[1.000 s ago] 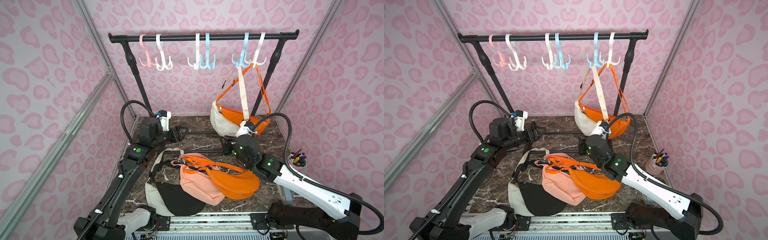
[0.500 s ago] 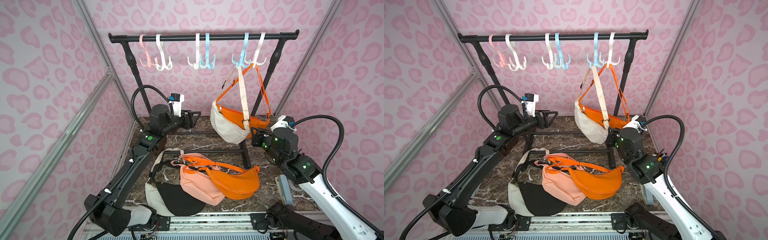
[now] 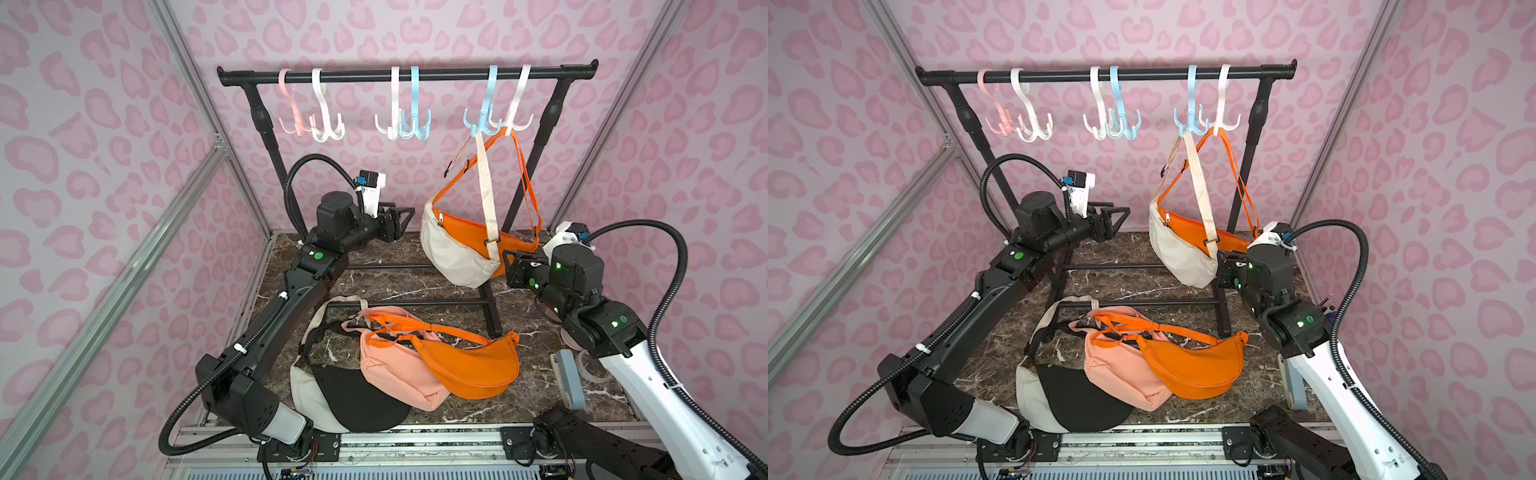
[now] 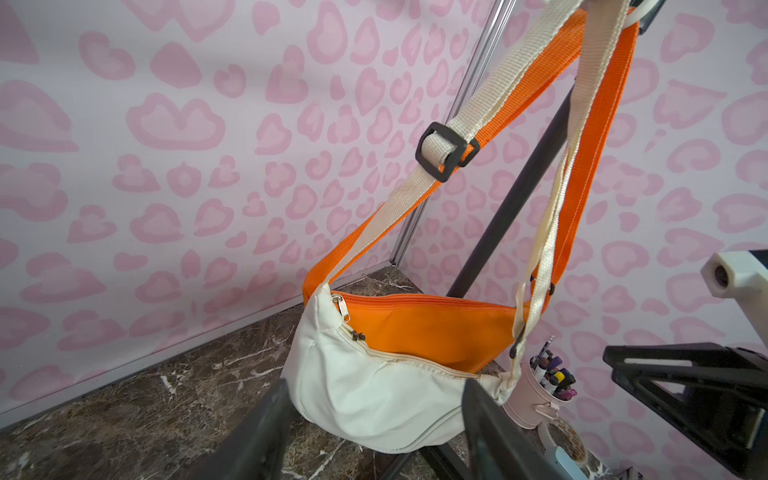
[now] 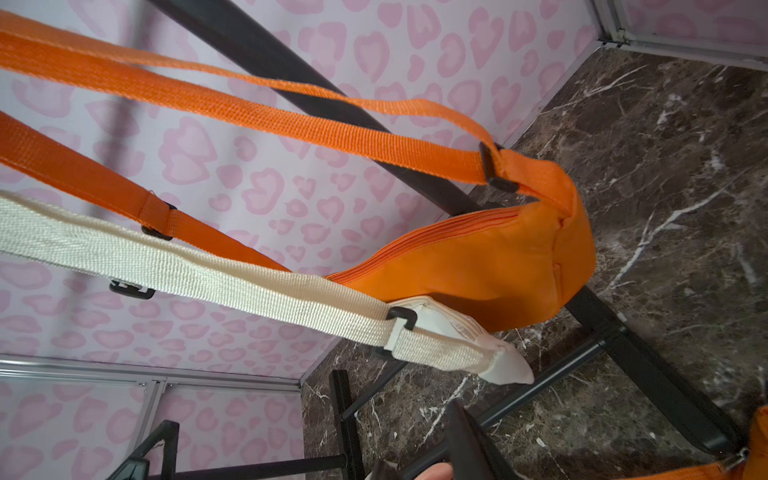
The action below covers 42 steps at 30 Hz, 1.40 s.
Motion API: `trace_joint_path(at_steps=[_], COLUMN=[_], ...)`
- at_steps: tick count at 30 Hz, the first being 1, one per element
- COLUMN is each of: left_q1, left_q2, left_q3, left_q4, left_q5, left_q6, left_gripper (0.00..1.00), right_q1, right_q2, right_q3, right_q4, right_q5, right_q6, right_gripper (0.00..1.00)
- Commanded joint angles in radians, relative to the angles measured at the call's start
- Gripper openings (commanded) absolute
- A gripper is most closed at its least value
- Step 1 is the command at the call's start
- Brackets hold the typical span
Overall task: Take the bag off the hook
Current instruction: Pick up the bag from the hook.
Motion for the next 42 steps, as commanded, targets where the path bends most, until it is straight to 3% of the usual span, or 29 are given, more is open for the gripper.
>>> trace_joint_path(at_steps=[1,10,18,23,32,36,42], left_q1=[-0.002,-0.003,-0.005,-0.013,-0.040,-0.041,-0.043], left_q2=[0.020,0.120,0.255,0.359,0.476,0.505,0.516], left_q3=[0.032,0.120,0.290,0.425,0.536,0.557,0.559], left_q4=[0.046,0.107,0.111,0.076,0.102,0.145,0.177], left_q5=[-0.008,0.020,0.053,0.171,0.159,0.160,0.151], left_q6=[0.033,0.082,0.115,0.157,0.156,0.131,0.118], left_gripper=[0.66,0.66,0.65,0.65,0.65,0.62,0.49], right_q1=[-0.003,-0.027,-0.051,-0.069,-0.117,-0.123,-0.126], right_q2=[-0.015,0.035,0.107,0.144,0.213,0.247,0.313], right_q3=[-0.012,0.040,0.084,0.094,0.128,0.132,0.159], right_q4=[0.043,0.075,0.115,0.133,0.184,0.219,0.235], right_q5=[-0.003,-0.078,-0.147,-0.152,-0.218,-0.250,-0.291], right_q6=[-0.041,-0.095,-0.139,-0.154,-0.167,-0.158,-0.149], right_gripper=[0.37,0.37,0.39,0.40,0.42,0.42,0.38])
